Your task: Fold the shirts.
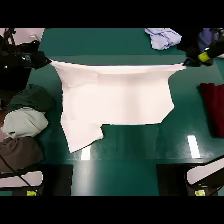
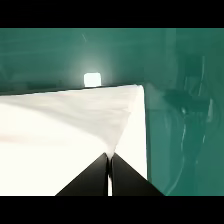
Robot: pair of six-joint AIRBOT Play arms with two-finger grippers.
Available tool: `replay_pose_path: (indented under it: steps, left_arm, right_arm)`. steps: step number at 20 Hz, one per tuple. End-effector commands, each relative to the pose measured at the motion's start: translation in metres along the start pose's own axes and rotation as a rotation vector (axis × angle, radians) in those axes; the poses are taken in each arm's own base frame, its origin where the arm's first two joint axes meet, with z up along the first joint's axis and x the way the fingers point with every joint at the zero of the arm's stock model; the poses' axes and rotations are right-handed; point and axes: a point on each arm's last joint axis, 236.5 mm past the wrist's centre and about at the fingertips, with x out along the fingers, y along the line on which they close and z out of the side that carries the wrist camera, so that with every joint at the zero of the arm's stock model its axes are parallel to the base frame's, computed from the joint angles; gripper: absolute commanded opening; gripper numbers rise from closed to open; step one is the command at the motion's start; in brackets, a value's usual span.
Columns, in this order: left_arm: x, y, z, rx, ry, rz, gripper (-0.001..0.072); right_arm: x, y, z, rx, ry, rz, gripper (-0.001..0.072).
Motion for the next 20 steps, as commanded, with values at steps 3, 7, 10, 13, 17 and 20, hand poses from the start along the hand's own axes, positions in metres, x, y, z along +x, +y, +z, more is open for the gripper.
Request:
replay_pose_path:
  steps: [3,7,10,13,17,20]
  left_arm:
    - [0.019,0.015,-0.003,0.067,-0.006,0.011,0.0028]
    - [0.015,0.019,-0.063,0.162,0.250,0.008,0.0028]
    - [0.013,0.031,-0.095,0.185,0.369,0.031,0.0028]
    - [0.017,0.036,-0.115,0.150,0.405,0.032,0.0028]
    - [0.019,0.040,-0.140,0.113,0.459,0.027,0.0029]
    - [0.016,0.038,-0.145,0.055,0.480,0.031,0.0288]
  right_arm:
    - [0.047,-0.004,0.011,-0.114,-0.024,-0.116,0.0011]
    - [0.062,-0.015,-0.023,-0.122,0.077,-0.151,0.0012]
    - [0.077,-0.027,-0.050,-0.112,0.141,-0.167,0.0012]
    - [0.084,-0.033,-0.062,-0.099,0.166,-0.169,0.0012]
    - [0.086,-0.034,-0.067,-0.097,0.179,-0.171,0.0014]
    - [0.085,-0.034,-0.072,-0.095,0.205,-0.172,0.0074]
